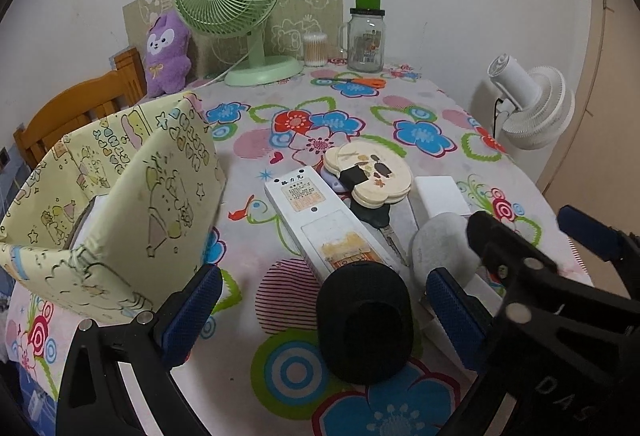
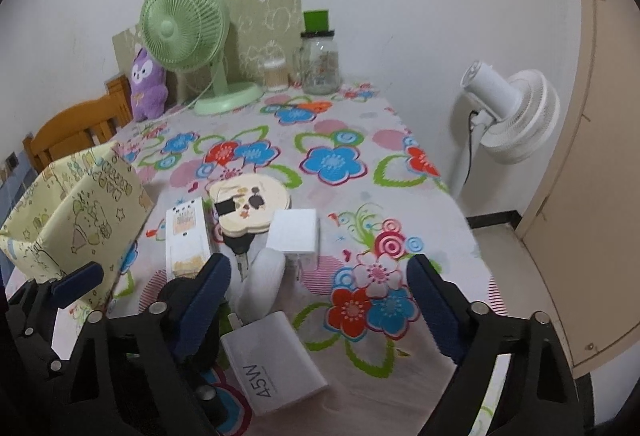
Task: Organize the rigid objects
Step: 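Move the right tool to the white oval case while the left tool approaches the white power strip, then close the right tool on the white oval case while the left tool grasps the power strip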
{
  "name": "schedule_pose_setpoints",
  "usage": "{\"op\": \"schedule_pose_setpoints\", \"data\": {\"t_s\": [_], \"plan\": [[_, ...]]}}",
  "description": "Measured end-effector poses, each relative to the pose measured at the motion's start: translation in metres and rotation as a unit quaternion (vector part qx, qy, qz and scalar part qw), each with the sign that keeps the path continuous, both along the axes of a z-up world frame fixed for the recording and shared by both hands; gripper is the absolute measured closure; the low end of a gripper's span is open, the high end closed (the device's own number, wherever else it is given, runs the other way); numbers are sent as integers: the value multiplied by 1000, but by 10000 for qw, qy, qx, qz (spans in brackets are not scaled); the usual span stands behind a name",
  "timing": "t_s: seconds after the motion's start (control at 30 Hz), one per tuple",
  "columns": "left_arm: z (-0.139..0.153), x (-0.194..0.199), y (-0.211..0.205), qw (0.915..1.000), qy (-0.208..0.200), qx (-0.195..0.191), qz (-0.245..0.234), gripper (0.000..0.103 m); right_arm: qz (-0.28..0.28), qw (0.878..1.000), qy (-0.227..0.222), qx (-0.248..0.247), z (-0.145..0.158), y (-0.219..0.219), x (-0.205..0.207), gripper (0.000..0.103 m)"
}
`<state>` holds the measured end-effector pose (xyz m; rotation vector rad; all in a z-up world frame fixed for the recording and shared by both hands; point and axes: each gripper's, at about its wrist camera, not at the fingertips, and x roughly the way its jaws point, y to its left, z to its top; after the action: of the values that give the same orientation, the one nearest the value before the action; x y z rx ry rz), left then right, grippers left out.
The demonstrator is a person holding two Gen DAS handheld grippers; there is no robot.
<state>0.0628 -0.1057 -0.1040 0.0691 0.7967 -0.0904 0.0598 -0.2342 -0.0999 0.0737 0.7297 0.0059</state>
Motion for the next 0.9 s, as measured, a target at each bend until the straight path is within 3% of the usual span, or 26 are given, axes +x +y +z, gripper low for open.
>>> {"op": "schedule_pose_setpoints", "data": {"t_s": [0.23,0.57,0.9], "plan": [[-7,9,-1,9998,39,183,34,0,207,9989,403,156,-15,9,18,31],[-15,18,-1,9994,316,153,-42,0,547,9946,756,460,-26,20,32,71],[-9,35,-4,9990,435,-49,56,0,487,9966,560,361,-9,15,37,77]]}}
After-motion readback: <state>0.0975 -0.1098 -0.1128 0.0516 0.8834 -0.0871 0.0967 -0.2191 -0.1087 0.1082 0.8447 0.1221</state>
